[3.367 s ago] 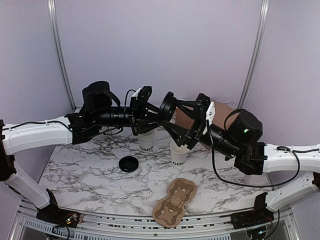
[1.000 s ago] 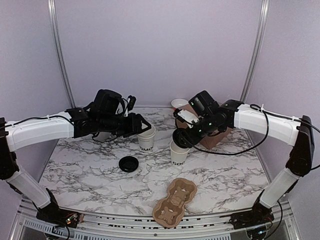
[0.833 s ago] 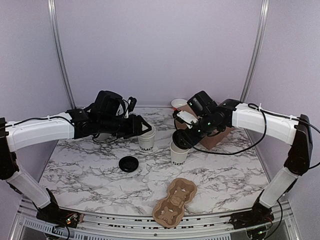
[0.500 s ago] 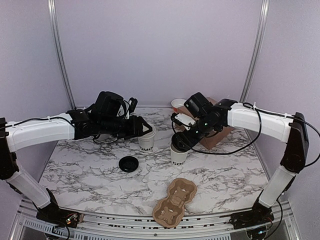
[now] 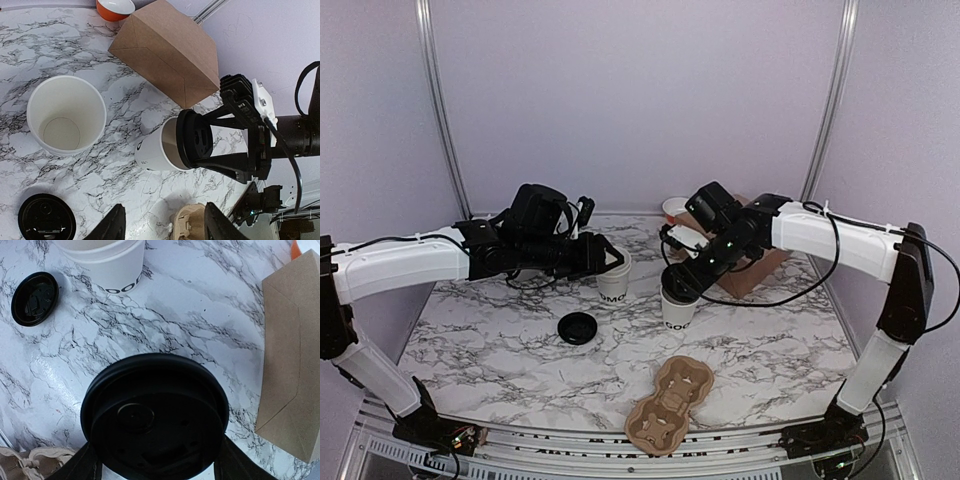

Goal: Pack the takeout coffee

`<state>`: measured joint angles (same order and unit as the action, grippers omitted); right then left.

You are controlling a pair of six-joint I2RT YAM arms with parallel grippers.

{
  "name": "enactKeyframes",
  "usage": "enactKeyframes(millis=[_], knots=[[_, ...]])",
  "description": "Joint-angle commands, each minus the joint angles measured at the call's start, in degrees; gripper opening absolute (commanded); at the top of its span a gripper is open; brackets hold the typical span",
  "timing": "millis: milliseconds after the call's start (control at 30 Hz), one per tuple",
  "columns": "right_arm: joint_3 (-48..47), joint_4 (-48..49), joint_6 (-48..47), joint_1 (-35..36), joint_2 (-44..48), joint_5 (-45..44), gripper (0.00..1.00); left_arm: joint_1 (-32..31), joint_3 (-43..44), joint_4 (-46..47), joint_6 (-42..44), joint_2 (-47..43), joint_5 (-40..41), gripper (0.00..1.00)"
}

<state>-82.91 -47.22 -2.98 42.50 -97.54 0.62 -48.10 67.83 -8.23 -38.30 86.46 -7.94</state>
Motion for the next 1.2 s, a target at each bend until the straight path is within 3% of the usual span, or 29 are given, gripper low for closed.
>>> enactKeyframes(millis=[0, 1167], knots=[[-4.58, -1.05, 0.07, -0.40, -0.74, 0.42, 0.67, -0.33, -0.59, -0.05, 0.32, -0.50, 0.40, 0.54], [-5.32, -5.82, -0.15, -0.40, -2.56, 0.15, 0.66, -0.33, -1.61, 1.89, -0.06, 0.89, -1.27, 0.54]])
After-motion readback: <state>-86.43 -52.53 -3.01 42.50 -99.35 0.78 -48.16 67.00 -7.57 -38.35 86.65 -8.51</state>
